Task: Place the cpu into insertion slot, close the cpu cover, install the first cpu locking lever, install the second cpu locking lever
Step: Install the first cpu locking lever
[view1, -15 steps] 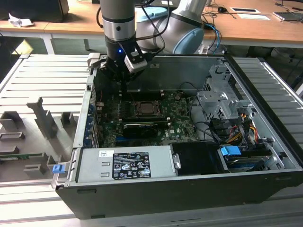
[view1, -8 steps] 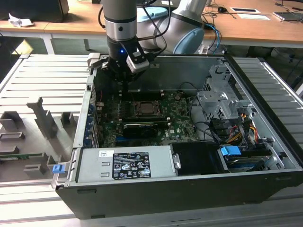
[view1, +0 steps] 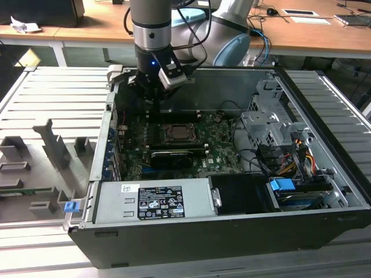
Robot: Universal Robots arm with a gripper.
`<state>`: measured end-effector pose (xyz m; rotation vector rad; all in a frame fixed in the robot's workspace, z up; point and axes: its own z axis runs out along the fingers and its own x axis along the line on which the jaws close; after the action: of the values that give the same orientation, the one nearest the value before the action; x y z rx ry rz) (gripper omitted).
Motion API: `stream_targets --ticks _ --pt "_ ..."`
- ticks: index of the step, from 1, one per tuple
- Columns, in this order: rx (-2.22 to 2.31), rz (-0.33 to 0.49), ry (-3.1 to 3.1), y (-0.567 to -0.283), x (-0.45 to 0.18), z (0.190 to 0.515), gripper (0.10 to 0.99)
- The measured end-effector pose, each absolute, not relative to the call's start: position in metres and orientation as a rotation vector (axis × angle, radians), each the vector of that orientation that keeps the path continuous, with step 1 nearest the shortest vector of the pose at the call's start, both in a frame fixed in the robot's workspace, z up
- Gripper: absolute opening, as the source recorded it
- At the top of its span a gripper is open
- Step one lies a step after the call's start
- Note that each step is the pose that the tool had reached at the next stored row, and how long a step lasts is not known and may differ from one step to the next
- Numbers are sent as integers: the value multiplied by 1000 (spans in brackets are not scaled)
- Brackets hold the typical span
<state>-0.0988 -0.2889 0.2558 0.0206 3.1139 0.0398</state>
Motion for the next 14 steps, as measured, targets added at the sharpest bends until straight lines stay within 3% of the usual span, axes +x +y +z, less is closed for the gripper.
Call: stream_targets --ticks 14 --pt "21 39 3114 -289 -73 253 106"
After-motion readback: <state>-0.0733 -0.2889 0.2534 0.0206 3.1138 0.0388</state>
